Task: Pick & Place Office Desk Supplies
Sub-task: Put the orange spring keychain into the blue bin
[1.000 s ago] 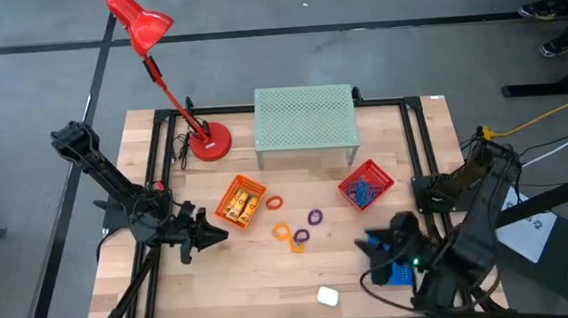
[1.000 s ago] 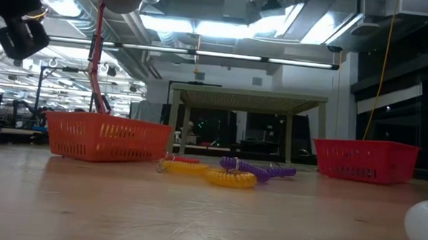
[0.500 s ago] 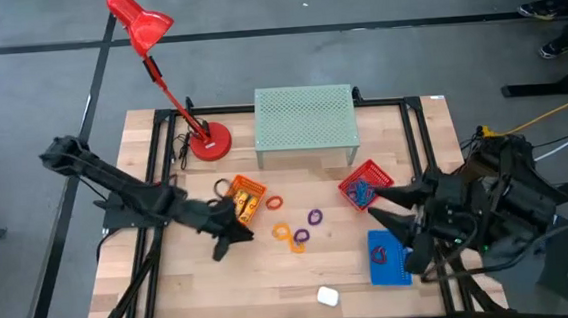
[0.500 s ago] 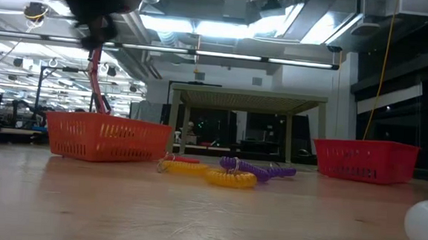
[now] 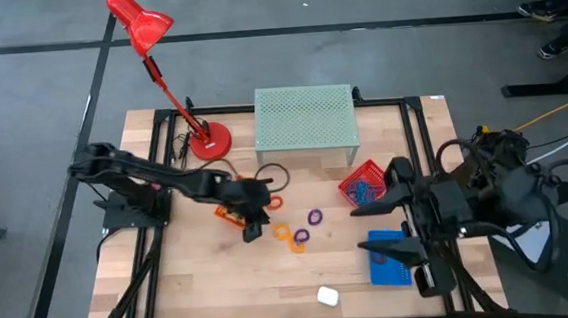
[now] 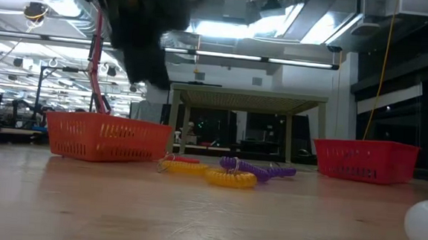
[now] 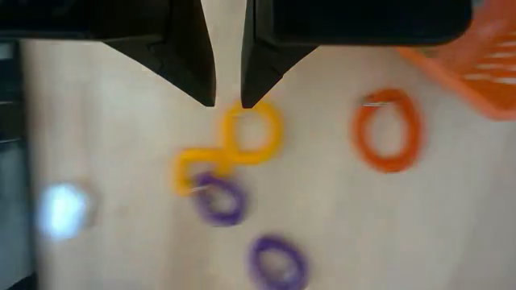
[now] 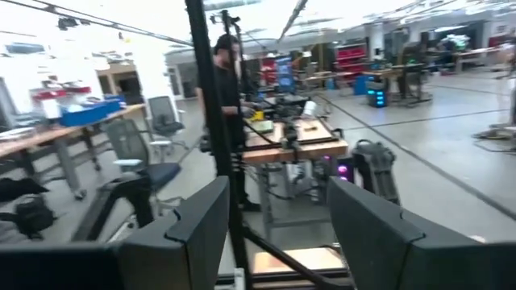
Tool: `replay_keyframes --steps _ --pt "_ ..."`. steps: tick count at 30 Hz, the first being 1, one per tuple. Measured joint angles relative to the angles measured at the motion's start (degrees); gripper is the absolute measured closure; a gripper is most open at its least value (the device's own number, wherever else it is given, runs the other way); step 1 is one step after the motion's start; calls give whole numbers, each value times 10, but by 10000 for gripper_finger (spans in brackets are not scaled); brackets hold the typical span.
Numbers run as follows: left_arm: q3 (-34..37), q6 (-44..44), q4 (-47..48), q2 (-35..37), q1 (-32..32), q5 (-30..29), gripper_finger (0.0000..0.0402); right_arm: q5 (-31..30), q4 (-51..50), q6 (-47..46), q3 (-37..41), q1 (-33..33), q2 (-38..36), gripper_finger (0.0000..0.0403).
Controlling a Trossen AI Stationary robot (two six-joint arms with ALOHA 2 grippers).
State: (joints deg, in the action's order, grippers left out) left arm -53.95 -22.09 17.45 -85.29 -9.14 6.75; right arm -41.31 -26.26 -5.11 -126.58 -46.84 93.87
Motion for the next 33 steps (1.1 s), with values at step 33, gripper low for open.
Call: replay_keyframes --steps 33 --pt "-206 227 207 -238 18 -141 242 -30 -47 -4 0 0 0 191"
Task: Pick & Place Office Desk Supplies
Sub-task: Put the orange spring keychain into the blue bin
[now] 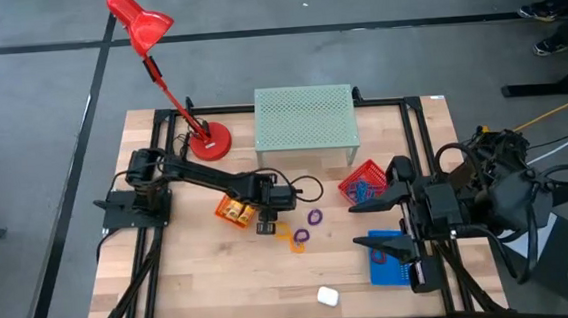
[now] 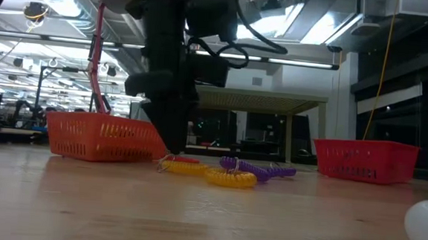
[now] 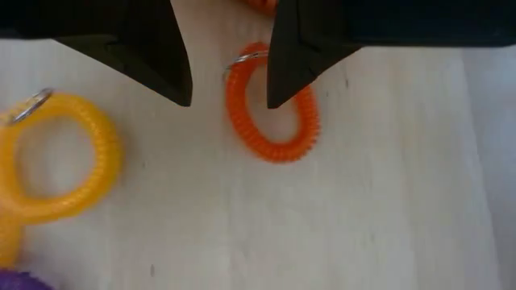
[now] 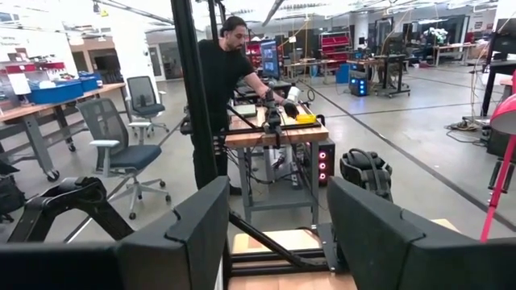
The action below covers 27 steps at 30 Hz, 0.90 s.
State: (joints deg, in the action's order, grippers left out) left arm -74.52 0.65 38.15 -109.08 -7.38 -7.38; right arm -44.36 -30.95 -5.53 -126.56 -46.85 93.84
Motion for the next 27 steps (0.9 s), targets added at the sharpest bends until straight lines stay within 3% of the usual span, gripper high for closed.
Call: replay_keyframes --steps 3,15,22,25,27 --pt "-1 0 -4 -4 5 31 243 0 -1 1 0 0 0 191" --pt "-2 -25 -7 -38 23 62 275 -2 -6 2 0 0 0 191" --pt "-1 -39 -13 -38 31 96 352 -3 -8 7 0 0 0 191" --pt "1 -62 -26 -33 41 134 388 -11 -6 9 0 0 -1 191" --pt "2 -79 -58 -28 49 171 390 -15 1 3 0 0 -1 191"
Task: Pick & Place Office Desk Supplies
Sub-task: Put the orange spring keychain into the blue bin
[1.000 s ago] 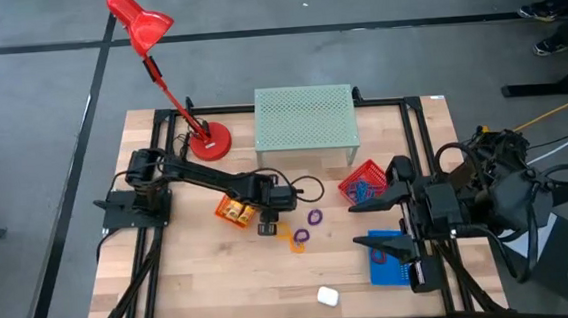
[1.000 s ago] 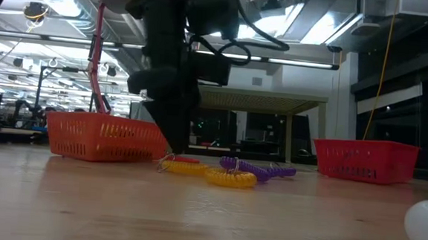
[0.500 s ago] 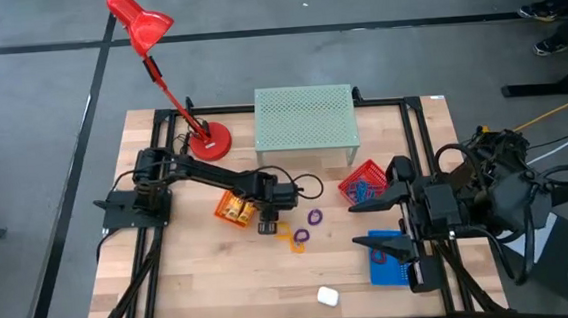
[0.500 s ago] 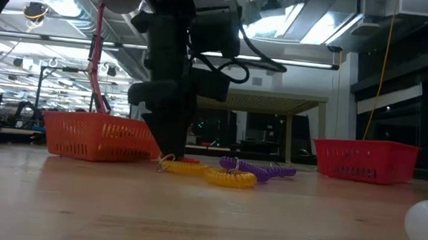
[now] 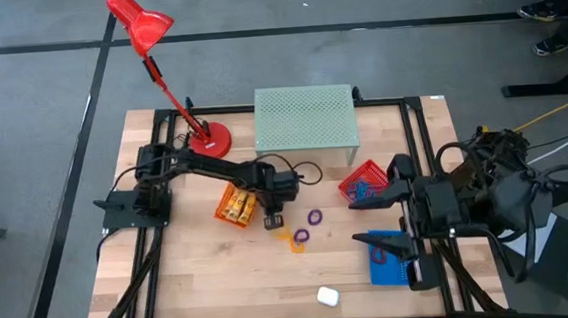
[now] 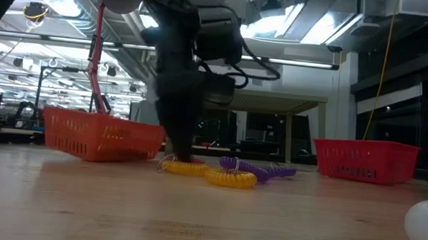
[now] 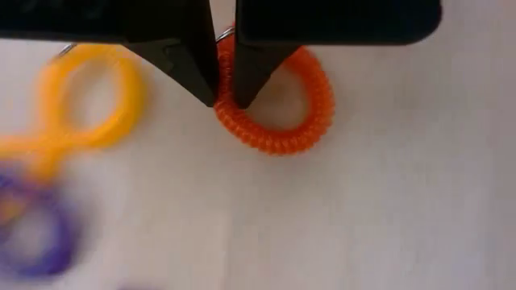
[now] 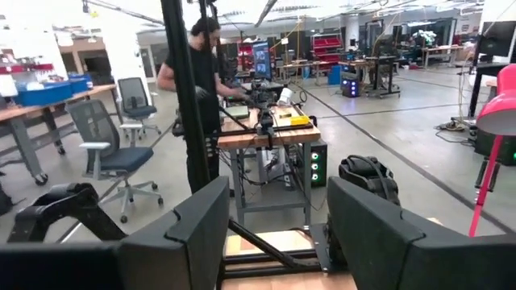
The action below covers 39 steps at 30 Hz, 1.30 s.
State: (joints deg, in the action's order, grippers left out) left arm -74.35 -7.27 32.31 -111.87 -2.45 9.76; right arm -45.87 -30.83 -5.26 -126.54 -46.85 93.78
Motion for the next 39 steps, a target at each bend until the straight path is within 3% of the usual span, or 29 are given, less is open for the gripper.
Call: replay_keyframes --steps 6,11,17,23,26,30,35,39 --pt "-1 -33 -97 43 10 49 389 40 -20 14 0 -6 -1 191" --pt "-1 -41 -184 76 19 65 390 119 -63 -76 7 -5 0 191" --pt "-3 -59 -358 89 2 137 388 250 -30 54 7 -25 -54 191" --pt "-84 -59 -403 81 -32 154 389 207 -111 73 8 -78 -119 191" --pt "-155 -54 -406 61 -44 154 389 246 -103 102 19 -81 -156 191" --pt "-247 -28 -402 17 -52 153 389 264 -8 91 135 -81 -230 191" --pt "-349 -26 -374 -46 -51 162 389 287 205 102 400 -81 -344 191" --pt "-434 -34 -361 -111 -55 194 389 308 327 98 548 -86 -443 191"
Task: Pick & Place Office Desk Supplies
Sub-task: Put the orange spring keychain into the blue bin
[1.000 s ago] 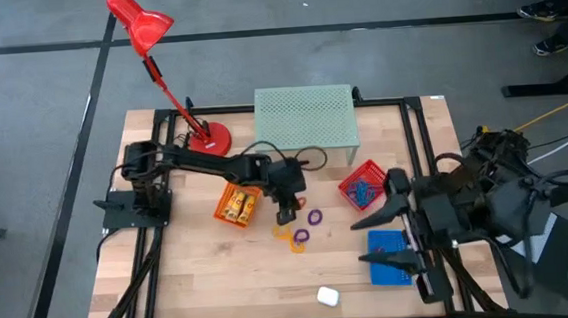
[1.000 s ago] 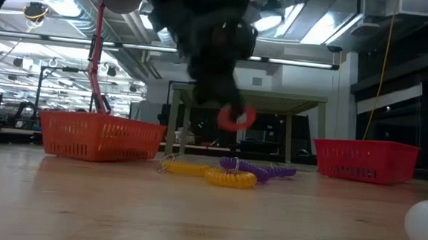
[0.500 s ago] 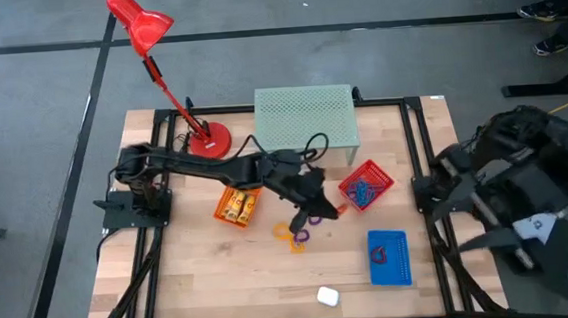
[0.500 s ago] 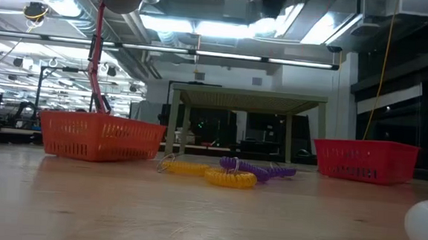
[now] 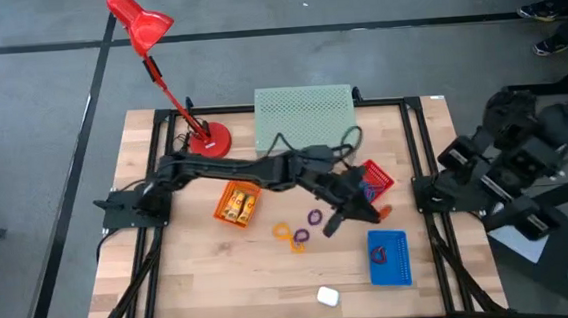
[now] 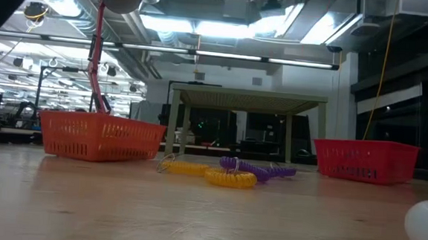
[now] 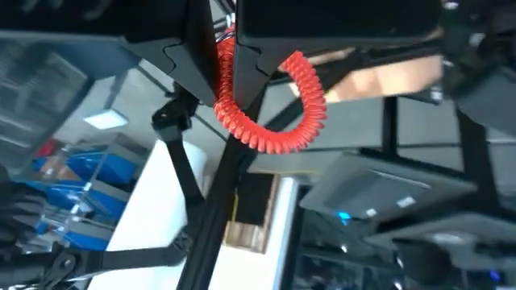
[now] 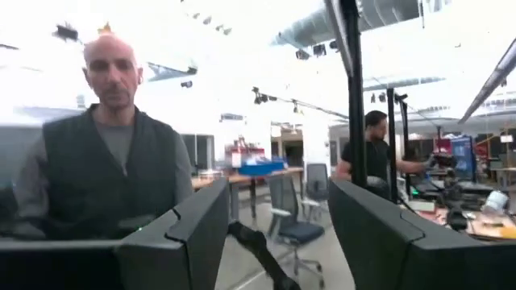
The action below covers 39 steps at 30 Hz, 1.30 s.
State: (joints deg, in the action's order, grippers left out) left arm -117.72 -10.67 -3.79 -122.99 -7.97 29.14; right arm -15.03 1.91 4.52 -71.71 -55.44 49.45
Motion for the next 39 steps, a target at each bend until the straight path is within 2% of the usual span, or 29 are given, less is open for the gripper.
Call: replay_keyframes --steps 3,8,14,19,30,39 --pt "-51 -8 20 -53 -6 12 389 -7 22 -21 55 -1 -31 191" --pt "-99 -28 44 -116 -18 28 389 1 31 14 74 -1 -48 191" --pt "-104 -35 30 -158 -22 25 389 11 32 9 74 -1 -47 191" --pt "-105 -70 -17 -188 -23 26 389 10 28 -9 87 -1 -50 191" --pt "-105 -87 -43 -230 -21 26 389 9 156 -6 197 -1 -97 191" --pt "-104 -139 -125 -277 -12 22 390 10 183 -12 213 17 -103 191"
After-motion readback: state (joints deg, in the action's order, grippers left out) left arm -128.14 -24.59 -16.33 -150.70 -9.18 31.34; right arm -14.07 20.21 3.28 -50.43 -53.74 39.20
